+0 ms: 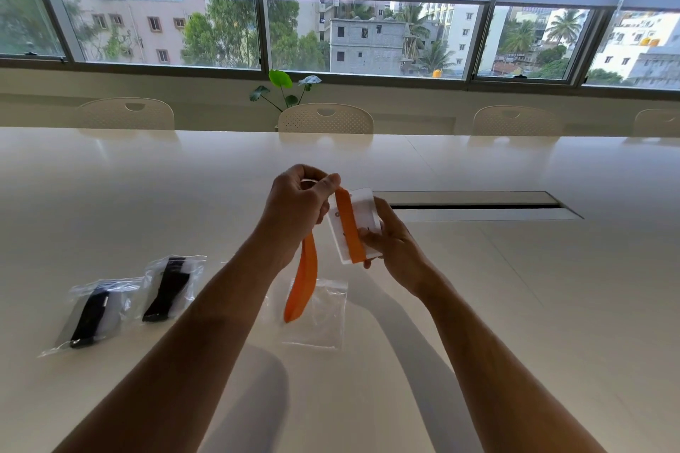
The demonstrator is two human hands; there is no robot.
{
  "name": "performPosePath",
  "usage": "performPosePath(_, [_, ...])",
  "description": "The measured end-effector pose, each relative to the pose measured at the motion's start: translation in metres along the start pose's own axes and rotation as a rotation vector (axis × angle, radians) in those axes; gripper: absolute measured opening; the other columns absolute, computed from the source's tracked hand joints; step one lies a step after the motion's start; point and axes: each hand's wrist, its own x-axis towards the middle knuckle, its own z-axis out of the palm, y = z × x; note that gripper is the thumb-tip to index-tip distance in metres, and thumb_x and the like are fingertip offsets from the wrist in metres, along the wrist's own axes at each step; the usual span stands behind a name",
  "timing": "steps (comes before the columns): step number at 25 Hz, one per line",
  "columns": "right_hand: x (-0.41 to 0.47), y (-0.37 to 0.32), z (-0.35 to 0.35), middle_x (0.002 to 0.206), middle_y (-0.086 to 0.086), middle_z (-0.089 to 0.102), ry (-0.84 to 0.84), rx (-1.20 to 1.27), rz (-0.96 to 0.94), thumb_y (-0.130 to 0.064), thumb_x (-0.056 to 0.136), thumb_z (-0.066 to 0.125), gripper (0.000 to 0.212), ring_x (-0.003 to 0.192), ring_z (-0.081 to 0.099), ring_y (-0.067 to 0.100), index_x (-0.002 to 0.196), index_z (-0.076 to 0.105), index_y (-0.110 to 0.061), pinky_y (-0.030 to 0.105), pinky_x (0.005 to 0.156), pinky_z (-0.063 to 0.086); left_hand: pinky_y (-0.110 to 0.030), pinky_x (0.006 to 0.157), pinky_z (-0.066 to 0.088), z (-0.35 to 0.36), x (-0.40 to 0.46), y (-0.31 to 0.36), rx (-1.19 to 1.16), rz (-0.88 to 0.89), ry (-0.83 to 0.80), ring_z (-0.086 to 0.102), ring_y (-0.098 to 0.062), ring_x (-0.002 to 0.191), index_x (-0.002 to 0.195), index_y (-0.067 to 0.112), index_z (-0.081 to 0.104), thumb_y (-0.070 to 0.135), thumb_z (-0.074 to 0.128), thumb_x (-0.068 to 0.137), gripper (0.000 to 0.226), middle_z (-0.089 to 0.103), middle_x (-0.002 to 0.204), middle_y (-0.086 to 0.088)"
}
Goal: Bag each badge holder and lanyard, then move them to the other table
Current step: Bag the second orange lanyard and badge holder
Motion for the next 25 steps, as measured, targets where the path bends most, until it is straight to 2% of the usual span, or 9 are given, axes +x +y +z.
performPosePath(4, [-0.005,-0.002,0.000,0.123,0.004,0.053,-0.037,0.103,0.048,-0.008,0.100,0.044,0.038,0.105,0.060,0.023,0.132,0.040,-0.029,0.039,0.080,0.058,-0.026,0.067,0.052,-0.008,0.006,0.000,0.122,0.087,0.071,0.057,-0.013,0.062,0.104,0.021,0.061,0.036,0.063,0.090,0.021,0.064,0.074,0.003])
performPosePath(6, [-0.008,-0.006,-0.003,0.121,0.003,0.056,-0.076,0.144,0.037,-0.009,0.098,0.047,0.034,0.105,0.062,0.024,0.126,0.046,-0.028,0.040,0.084,0.057,-0.028,0.070,0.052,-0.011,0.008,-0.001,0.172,0.116,0.045,0.058,-0.012,0.063,0.095,0.020,0.065,0.038,0.063,0.089,0.019,0.064,0.073,0.007])
performPosePath(9, [-0.014,-0.012,-0.008,0.120,0.003,0.061,-0.173,0.205,0.025,-0.015,0.091,0.053,0.038,0.107,0.064,0.022,0.128,0.048,-0.027,0.040,0.089,0.056,-0.020,0.064,0.047,-0.012,0.007,-0.002,0.247,0.135,-0.011,0.060,-0.007,0.061,0.078,0.025,0.064,0.040,0.062,0.089,0.018,0.062,0.067,0.012])
performPosePath(11, [-0.015,-0.012,-0.011,0.124,0.007,0.059,-0.205,0.203,0.030,-0.010,0.093,0.052,0.042,0.109,0.063,0.023,0.131,0.045,-0.025,0.042,0.093,0.055,-0.016,0.060,0.045,-0.012,0.006,-0.003,0.284,0.167,-0.024,0.060,-0.005,0.061,0.076,0.027,0.062,0.041,0.061,0.089,0.019,0.062,0.068,0.012])
performPosePath(14, [-0.014,-0.009,-0.006,0.125,0.009,0.057,-0.178,0.105,0.033,-0.002,0.098,0.047,0.041,0.105,0.065,0.016,0.132,0.042,-0.025,0.032,0.087,0.057,-0.013,0.062,0.045,-0.012,0.007,0.001,0.346,0.256,0.006,0.062,-0.001,0.064,0.079,0.024,0.064,0.042,0.062,0.088,0.021,0.063,0.069,0.013])
performPosePath(16, [-0.015,-0.008,-0.003,0.123,0.004,0.059,-0.165,0.099,0.033,-0.004,0.098,0.047,0.039,0.105,0.065,0.015,0.129,0.043,-0.027,0.030,0.086,0.057,-0.017,0.065,0.047,-0.011,0.009,0.001,0.372,0.293,0.024,0.063,-0.006,0.067,0.084,0.018,0.067,0.043,0.062,0.087,0.026,0.064,0.071,0.013])
performPosePath(20, [-0.017,-0.006,-0.004,0.128,0.010,0.058,-0.229,0.119,0.044,-0.010,0.094,0.053,0.043,0.116,0.061,0.029,0.133,0.042,-0.024,0.045,0.096,0.053,-0.021,0.069,0.051,-0.009,0.012,-0.005,0.391,0.286,0.048,0.064,-0.013,0.071,0.086,0.014,0.067,0.046,0.065,0.084,0.032,0.066,0.075,0.006])
performPosePath(23, [-0.020,-0.003,-0.005,0.129,0.014,0.058,-0.242,0.129,0.048,-0.003,0.093,0.055,0.043,0.116,0.061,0.032,0.132,0.044,-0.018,0.051,0.097,0.052,-0.019,0.065,0.049,-0.006,0.013,-0.012,0.425,0.266,0.083,0.061,-0.012,0.069,0.082,0.018,0.064,0.049,0.066,0.082,0.031,0.063,0.072,0.009])
performPosePath(25, [-0.022,-0.002,-0.007,0.127,0.013,0.061,-0.225,0.162,0.034,-0.005,0.089,0.059,0.044,0.115,0.062,0.032,0.130,0.047,-0.014,0.054,0.097,0.051,-0.018,0.061,0.047,-0.007,0.013,-0.017,0.443,0.229,0.039,0.060,-0.013,0.066,0.078,0.021,0.063,0.051,0.065,0.081,0.031,0.062,0.070,0.010])
